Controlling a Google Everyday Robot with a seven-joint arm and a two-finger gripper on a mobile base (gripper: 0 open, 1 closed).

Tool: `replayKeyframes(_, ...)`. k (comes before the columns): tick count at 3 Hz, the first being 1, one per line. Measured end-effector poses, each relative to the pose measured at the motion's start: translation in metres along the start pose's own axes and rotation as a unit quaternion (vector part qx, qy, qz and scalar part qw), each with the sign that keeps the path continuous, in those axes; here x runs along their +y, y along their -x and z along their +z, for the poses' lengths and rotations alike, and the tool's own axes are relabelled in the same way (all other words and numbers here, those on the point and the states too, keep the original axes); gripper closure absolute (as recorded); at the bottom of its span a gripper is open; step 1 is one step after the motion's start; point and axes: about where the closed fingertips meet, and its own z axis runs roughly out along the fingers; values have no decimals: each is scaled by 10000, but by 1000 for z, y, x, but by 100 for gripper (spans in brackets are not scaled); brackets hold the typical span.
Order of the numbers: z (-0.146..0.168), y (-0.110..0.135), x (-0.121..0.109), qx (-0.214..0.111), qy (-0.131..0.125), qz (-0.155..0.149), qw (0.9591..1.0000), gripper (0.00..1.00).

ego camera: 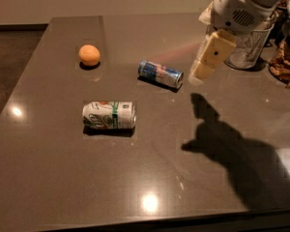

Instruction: Move orange near 7up can

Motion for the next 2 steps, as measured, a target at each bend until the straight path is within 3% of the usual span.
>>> replayKeyframes(2, 67, 83, -52, -509, 14, 343, 9981, 0)
